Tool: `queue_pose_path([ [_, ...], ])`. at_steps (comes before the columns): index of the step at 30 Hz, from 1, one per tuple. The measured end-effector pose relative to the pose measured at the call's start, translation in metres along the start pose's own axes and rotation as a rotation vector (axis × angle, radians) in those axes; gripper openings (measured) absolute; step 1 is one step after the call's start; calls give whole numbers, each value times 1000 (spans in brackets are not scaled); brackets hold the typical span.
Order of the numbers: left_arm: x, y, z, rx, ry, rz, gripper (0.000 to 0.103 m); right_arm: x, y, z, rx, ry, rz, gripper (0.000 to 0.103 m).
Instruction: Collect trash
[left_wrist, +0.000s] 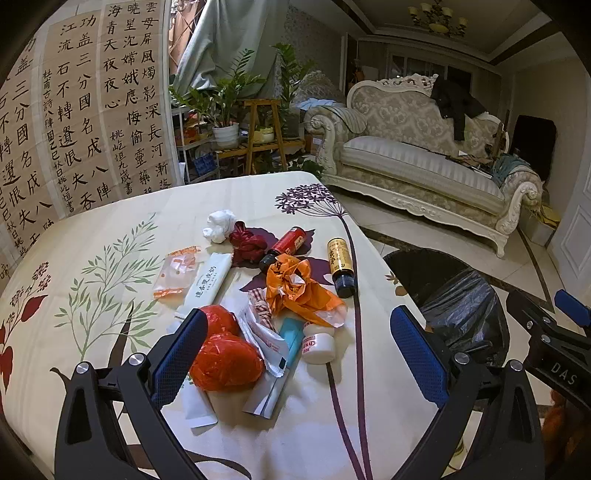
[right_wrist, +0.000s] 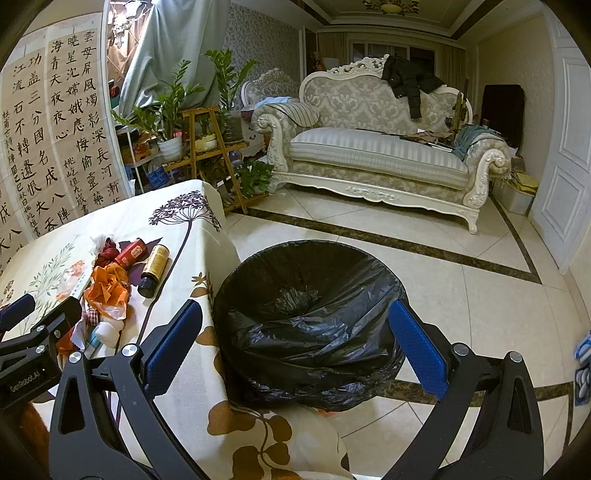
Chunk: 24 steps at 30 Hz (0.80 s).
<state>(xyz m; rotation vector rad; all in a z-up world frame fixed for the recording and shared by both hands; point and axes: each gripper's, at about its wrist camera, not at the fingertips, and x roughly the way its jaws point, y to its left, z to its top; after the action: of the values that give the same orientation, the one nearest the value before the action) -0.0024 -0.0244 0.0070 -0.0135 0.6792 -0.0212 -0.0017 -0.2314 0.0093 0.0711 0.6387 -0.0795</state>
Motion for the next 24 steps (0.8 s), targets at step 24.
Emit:
queue_pose_path([
  [24, -16, 65, 1, -62, -8, 101, 96, 11, 40, -3, -55, 45, 89, 99],
])
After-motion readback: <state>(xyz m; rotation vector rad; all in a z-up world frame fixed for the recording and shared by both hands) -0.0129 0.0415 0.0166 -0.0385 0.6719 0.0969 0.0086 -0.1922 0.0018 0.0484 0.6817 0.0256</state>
